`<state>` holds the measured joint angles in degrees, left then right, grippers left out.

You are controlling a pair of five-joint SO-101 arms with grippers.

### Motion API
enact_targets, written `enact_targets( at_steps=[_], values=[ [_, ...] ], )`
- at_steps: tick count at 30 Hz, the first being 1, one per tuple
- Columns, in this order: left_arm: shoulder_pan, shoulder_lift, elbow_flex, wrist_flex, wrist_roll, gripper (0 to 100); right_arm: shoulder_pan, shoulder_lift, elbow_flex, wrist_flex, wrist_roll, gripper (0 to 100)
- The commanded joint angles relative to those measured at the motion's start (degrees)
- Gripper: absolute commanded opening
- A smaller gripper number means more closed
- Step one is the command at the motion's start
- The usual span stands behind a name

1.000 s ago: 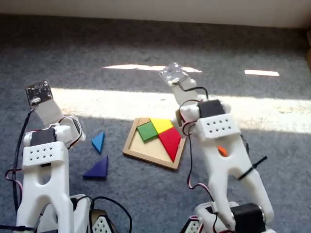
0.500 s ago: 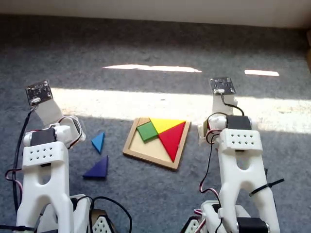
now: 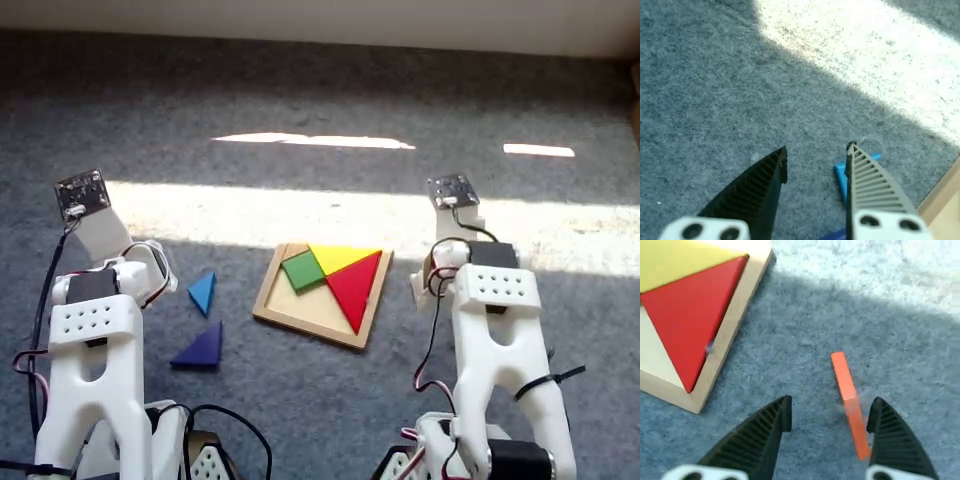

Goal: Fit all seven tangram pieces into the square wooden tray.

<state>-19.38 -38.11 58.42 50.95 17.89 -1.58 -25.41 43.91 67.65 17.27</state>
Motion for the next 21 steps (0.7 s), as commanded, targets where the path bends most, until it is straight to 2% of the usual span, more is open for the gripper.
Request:
enact_targets(
  at_steps=[1,10,14,21],
  values=[
    [-0.75,-1.01,-0.40,-1.05,0.35,20,4.44,-0.40,-0.40,-1.01,3.34,24.2],
    [-0.66,-0.92,-0.13,-1.14,0.35,20,5.58,-0.40,5.58,-3.82,8.62,24.1],
    [-0.66,-0.92,1.27,-3.69,0.35,20,7.08,-0.40,9.01,-9.01,8.79,24.1],
    [-0.66,-0.92,1.45,-3.96,0.35,20,7.96,-0.31,11.74,-11.91,8.88,12.9]
  ],
)
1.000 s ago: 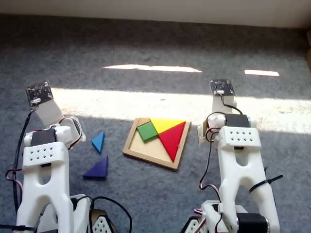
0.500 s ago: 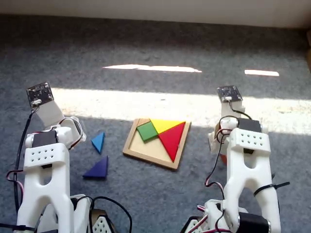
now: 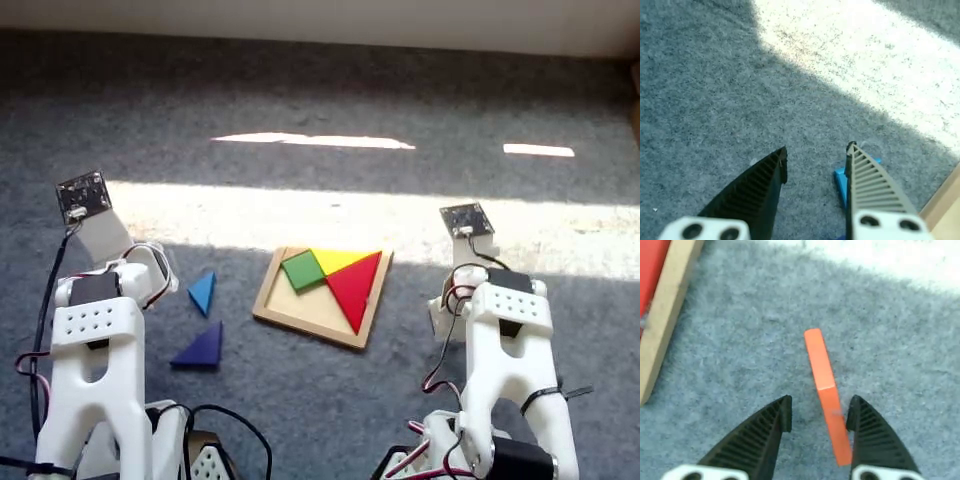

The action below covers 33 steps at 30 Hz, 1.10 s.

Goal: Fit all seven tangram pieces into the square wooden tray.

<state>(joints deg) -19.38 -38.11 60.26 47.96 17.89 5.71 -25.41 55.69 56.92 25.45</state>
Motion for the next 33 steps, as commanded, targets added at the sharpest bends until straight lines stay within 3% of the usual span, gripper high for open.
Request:
enact_targets(
  at_steps=[1,16,23,28,33],
  values=[
    [-0.66,-0.92,-0.40,-0.97,0.35,20,0.66,-0.31,-0.04,-1.19,0.70,12.8],
    [-0.84,-1.10,-0.40,-0.70,0.35,20,3.74,0.13,1.01,-4.18,0.70,12.7],
    [-0.84,-1.10,-0.40,-0.70,0.35,20,6.20,12.00,-0.13,-6.99,0.70,12.2],
    [-0.66,-1.19,-0.40,-0.70,0.35,20,8.13,15.25,-5.49,-6.90,0.70,3.9],
    [-0.66,-1.19,-0.40,-0.70,0.35,20,8.22,11.82,-5.58,-6.73,0.62,2.6]
  ],
)
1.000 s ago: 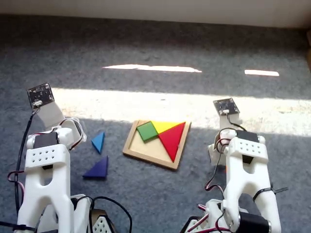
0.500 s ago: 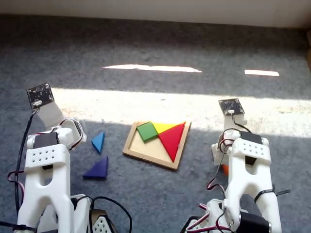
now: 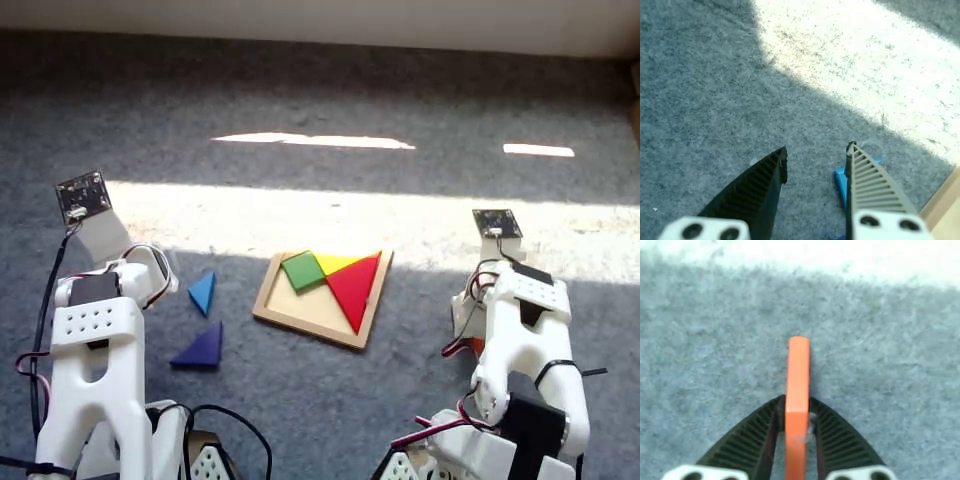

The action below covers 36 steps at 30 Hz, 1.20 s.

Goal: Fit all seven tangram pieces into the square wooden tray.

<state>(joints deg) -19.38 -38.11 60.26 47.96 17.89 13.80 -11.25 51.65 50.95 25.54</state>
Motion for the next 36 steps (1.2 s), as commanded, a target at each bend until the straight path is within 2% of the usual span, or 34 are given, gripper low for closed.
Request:
enact_targets(
  at_steps=[1,6,13,17,20,27,31,36],
  values=[
    [-0.66,-1.10,-0.40,-0.70,0.35,20,0.13,-3.21,-1.54,0.04,0.44,2.7],
    [-0.66,-1.10,-0.40,-0.70,0.35,20,0.04,-6.81,-2.07,6.37,0.18,7.9],
    [-0.66,-1.10,-0.40,-0.70,0.35,20,0.04,-7.60,-1.45,6.73,0.18,10.0],
    [-0.66,-1.10,-0.40,-0.70,0.35,20,0.04,-8.22,0.04,5.58,0.26,8.4],
    [-0.66,-1.10,-0.40,-0.70,0.35,20,0.31,-8.22,0.40,4.44,0.62,0.0],
    [-0.75,-1.27,-0.40,-0.70,0.35,20,2.51,-14.46,0.40,8.92,1.14,0.5],
    [-0.84,-1.27,-0.48,-0.70,0.35,20,-2.24,-24.57,0.40,12.97,6.07,0.5],
    [-0.92,-1.27,-0.48,-0.70,0.35,20,-13.85,-35.47,0.84,15.43,8.09,0.5]
  ],
)
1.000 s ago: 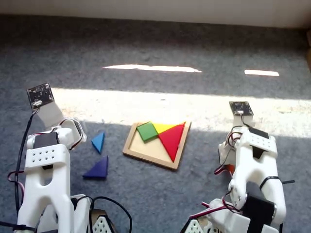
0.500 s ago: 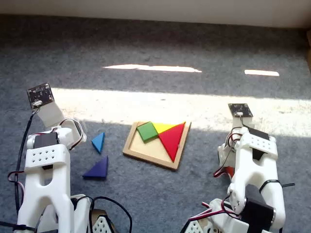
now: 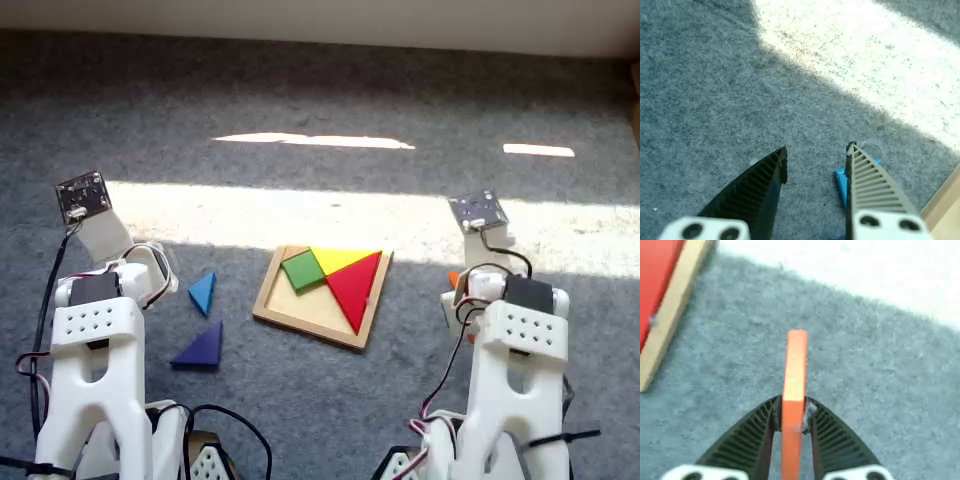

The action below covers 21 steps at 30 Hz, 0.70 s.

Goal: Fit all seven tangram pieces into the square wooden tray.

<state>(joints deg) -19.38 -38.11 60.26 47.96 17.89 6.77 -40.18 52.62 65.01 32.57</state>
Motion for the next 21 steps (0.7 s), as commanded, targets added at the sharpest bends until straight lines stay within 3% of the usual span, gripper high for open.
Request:
enact_targets(
  at_steps=[1,14,21],
  values=[
    [-0.92,-1.27,-0.48,-0.70,0.35,20,-9.45,-7.60,-0.13,1.36,1.05,0.5],
    [-0.92,-1.36,-0.75,-0.62,0.35,20,-35.38,-7.60,-2.24,-0.31,-3.87,0.5],
    [-3.38,-1.36,-1.71,-0.62,0.44,20,-40.66,4.53,-10.15,-3.74,-7.47,0.5]
  ],
)
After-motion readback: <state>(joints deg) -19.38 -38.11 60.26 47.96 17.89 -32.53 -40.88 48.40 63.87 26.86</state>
